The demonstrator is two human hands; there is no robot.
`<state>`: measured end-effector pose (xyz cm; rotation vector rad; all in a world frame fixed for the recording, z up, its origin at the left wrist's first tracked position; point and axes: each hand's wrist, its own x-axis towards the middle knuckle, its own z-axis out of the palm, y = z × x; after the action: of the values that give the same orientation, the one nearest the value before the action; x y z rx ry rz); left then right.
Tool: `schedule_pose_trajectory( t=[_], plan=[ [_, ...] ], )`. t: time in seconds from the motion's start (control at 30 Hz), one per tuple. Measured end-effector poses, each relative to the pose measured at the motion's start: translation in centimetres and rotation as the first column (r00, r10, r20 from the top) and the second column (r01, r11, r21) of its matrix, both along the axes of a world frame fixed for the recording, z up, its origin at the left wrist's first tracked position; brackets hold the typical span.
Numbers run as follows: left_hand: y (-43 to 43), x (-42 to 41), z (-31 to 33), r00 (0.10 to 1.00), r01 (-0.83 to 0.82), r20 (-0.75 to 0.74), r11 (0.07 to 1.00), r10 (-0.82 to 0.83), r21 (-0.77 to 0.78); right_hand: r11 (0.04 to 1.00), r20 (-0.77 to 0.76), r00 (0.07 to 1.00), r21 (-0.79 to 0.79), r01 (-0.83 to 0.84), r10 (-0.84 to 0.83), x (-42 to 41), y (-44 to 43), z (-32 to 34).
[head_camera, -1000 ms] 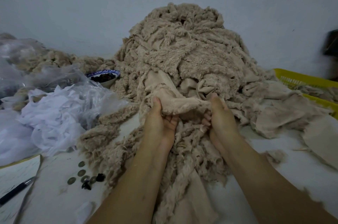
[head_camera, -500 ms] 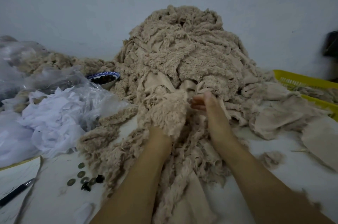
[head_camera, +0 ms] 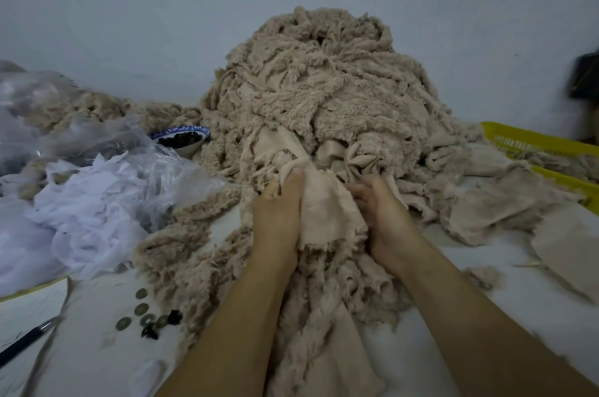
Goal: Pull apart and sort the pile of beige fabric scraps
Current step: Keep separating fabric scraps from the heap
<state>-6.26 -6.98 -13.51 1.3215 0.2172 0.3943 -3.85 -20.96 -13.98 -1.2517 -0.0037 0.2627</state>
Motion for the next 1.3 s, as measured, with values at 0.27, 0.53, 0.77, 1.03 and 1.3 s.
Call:
schedule_pose_trajectory(
  t=[0.27, 0.53, 0.77, 1.03, 1.3],
  plan=[
    [0.0, -0.2, 0.5, 0.992, -0.104, -0.073, 0.992, 0.098, -0.077, 0.802, 0.434, 0.894, -0.571, 0.176, 0.113, -0.3, 0.6, -0.9],
    [0.5, 0.0, 0.7, 0.991, -0.114, -0.083, 0.983, 0.103, -0.144, 0.929, 0.282, 0.935, -0.238, 0.283, -0.213, 0.2, -0.7, 0.1],
    [0.0, -0.5, 0.5, 0.994, -0.048, -0.103, 0.986, 0.032, -0.157, 0.698, 0.514, 0.836, -0.670, 0.252, 0.192, -0.6, 1.1, -1.5],
    [0.9, -0.4, 1.3, 0.990, 0.120, 0.008, 0.799, -0.143, -0.590, 0.870, 0.429, 0.903, -0.438, 0.227, -0.020, -0.7, 0.0, -0.3],
    [2.3, 0.1, 1.0, 0.965, 0.254, 0.145, 0.643, -0.219, -0.723, 0.986, 0.100, 0.993, 0.161, 0.045, -0.062, -0.6, -0.7, 0.9]
  ],
)
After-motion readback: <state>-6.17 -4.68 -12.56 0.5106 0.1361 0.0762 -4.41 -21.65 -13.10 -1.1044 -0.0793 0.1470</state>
